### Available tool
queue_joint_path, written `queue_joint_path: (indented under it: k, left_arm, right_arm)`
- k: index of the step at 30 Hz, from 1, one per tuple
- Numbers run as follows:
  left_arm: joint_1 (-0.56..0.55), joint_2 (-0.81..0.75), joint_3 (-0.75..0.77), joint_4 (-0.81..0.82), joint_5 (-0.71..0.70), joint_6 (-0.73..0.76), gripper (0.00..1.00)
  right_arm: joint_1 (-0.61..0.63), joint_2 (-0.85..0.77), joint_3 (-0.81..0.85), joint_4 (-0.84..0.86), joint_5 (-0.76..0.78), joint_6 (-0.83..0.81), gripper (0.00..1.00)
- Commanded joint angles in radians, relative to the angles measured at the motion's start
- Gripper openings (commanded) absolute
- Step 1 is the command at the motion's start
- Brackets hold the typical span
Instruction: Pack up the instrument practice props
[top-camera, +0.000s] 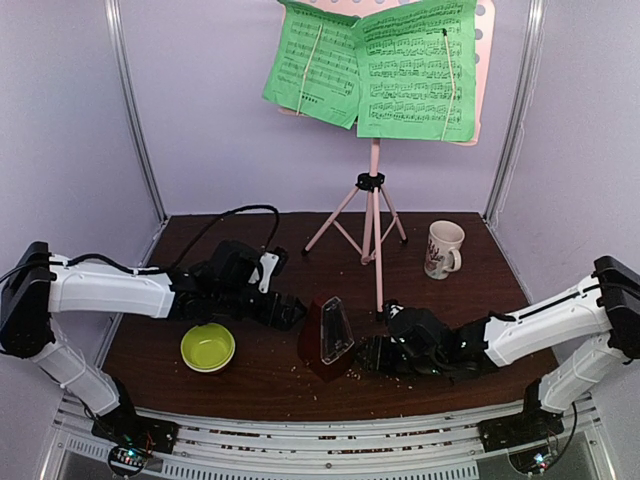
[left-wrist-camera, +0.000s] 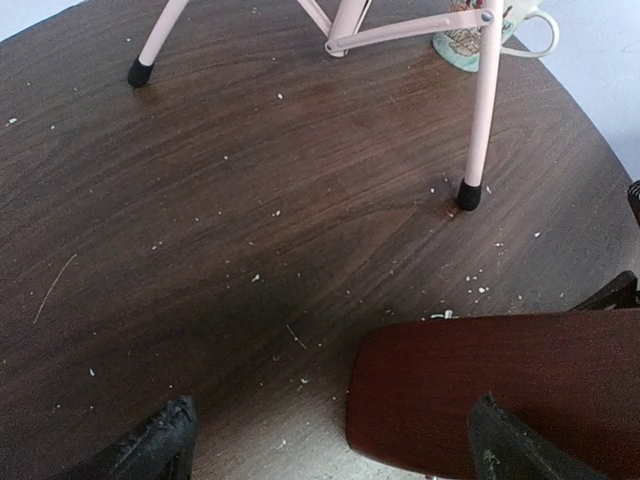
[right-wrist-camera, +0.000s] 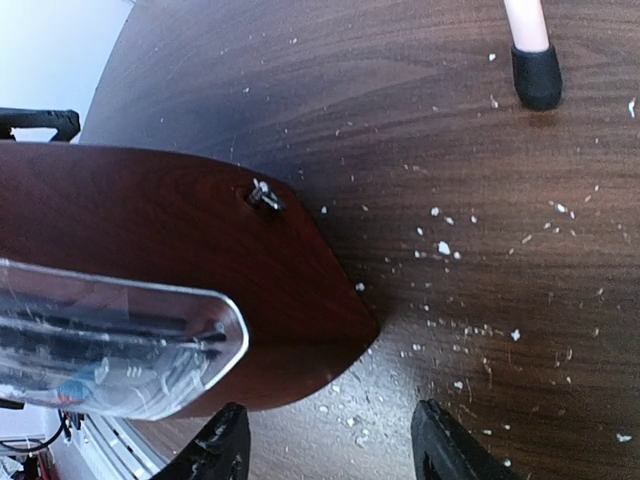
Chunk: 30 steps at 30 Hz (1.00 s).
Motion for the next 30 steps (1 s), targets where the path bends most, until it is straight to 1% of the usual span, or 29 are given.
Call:
queue_joint_path:
  k: [1,4,8,14,17,19,23,25,26,27,29,30]
  left_arm:
    - [0.005,0.012,0.017,0.021,0.045,0.035,0.97]
    - [-0.011,-0.005,-0.008,0.05,0.087,0.036,0.97]
    - [-0.051,-0.035,-0.045,0.09,0.118,0.035,0.96]
    - [-0.106,-0.063,-0.073,0.1,0.097,-0.012,0.96]
    - [-0.128,-0.079,-0.087,0.111,0.09,-0.037,0.96]
    - [-0.142,-0.094,-0.09,0.091,0.057,-0.037,0.96]
    - [-0.147,-0.173,-0.096,0.006,-0.101,-0.023,0.96]
    - [-0.148,-0.241,-0.102,-0.003,-0.145,0.011,0.96]
    - [-0.147,-0.274,-0.104,0.003,-0.15,0.035,0.97]
    - [-0.147,-0.306,-0.104,0.017,-0.146,0.059,0.97]
    - [-0.147,-0.355,-0.097,0.056,-0.09,0.123,0.98]
    - [-0.147,-0.372,-0.092,0.084,-0.04,0.15,0.98]
  right_arm:
    - [-0.001,0.028,0.039,-0.004,0.076,0.002,0.57]
    - [-0.029,0.033,0.05,0.009,0.085,-0.016,0.57]
    - [-0.083,0.06,0.069,0.065,0.05,-0.062,0.6]
    - [-0.147,0.138,0.154,0.098,-0.01,-0.138,0.67]
    - [-0.165,0.169,0.191,0.088,-0.024,-0.171,0.72]
    - [-0.181,0.167,0.198,0.074,-0.022,-0.186,0.76]
    - [-0.21,0.102,0.149,0.064,-0.013,-0.206,0.87]
    - [-0.219,0.048,0.113,0.054,0.002,-0.222,0.95]
    - [-0.223,0.018,0.094,0.046,0.011,-0.23,0.98]
    - [-0.228,-0.011,0.078,0.035,0.02,-0.236,1.0]
    - [-0.237,-0.07,0.048,0.001,0.036,-0.248,1.0]
    - [-0.241,-0.097,0.035,-0.016,0.043,-0.253,1.0]
